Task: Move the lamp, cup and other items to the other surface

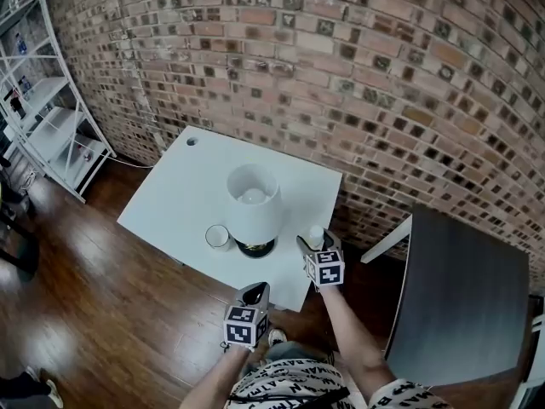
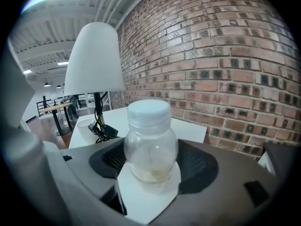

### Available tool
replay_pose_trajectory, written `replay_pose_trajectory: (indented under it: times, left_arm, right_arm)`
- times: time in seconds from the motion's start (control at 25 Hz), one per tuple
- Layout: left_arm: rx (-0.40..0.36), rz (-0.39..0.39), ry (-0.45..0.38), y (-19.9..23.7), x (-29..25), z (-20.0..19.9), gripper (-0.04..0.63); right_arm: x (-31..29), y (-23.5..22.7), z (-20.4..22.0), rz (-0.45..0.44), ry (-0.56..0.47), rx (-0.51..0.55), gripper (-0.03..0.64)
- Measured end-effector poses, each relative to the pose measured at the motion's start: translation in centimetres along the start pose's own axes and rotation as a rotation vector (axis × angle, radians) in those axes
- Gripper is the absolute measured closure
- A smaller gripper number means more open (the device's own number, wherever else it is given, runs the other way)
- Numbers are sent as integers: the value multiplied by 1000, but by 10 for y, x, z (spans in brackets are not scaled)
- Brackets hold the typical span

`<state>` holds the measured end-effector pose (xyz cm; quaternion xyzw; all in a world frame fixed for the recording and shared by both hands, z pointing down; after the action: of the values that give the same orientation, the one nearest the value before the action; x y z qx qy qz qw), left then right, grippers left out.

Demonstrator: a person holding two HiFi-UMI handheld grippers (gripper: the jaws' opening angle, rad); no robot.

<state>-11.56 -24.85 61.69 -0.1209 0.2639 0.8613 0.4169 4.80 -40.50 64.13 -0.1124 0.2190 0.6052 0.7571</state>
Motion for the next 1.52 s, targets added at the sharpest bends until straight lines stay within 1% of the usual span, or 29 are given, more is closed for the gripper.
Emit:
replay_pose_trajectory:
  times: [0.16, 0.56, 0.64, 0.72, 0.84, 0.88, 1.0, 1.2, 1.24, 1.28, 1.32, 1.36, 1.44, 1.48, 1.52]
  left_arm:
    - [15, -12, 7, 8, -1, 0, 594]
    - [23, -1, 7, 11, -3, -4, 594]
    - [25, -4, 2, 12, -2, -5, 594]
    - [30, -9, -5, 14, 0, -6, 594]
    - [42, -19, -21, 20, 6, -9, 594]
    - [45, -21, -28, 22, 9, -10, 594]
    - [47, -23, -46, 28, 22, -13, 594]
    - [60, 5, -81, 30, 51, -17, 594]
    - [58, 12, -85, 27, 58, -17, 594]
    - [53, 20, -87, 24, 66, -17, 594]
    - [45, 27, -89, 20, 75, -16, 594]
    - [36, 35, -92, 16, 84, -14, 594]
    - [30, 60, -99, 6, 102, -7, 594]
    - [33, 78, -103, 1, 111, -3, 594]
    - [39, 97, -105, -4, 121, 3, 594]
  right_arm:
    - [-3, 5, 8, -12, 4, 0, 285]
    - [-12, 7, 2, -6, 15, 8, 279]
    - [-12, 7, 2, -7, 18, 8, 255]
    - [-11, 6, 2, -3, 18, 17, 253]
    - [-3, 4, -3, 10, 8, 18, 205]
    - [2, 3, -6, 14, 0, 14, 186]
    - [31, -1, -15, 34, -35, 2, 186]
    - [112, 1, -27, 50, -93, -46, 187]
    - [130, 2, -26, 55, -95, -51, 203]
    - [148, 5, -23, 63, -95, -58, 250]
    - [165, 8, -19, 72, -97, -68, 284]
    - [181, 12, -14, 77, -101, -81, 340]
    - [212, 26, -6, 67, -108, -120, 474]
    - [226, 35, -1, 55, -109, -138, 524]
    - [239, 45, 2, 47, -110, -154, 531]
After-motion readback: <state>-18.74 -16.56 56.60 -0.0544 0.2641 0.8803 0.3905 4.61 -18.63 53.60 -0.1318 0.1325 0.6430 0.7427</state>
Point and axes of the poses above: the fingertips, and each gripper's own axes: x backward along the fingers, y to its left, z out of its underside, the point moved 3 cm from there along x, backward along the fingers, and after that the axes turned 9 degrees about z, right-handed, at the moved point
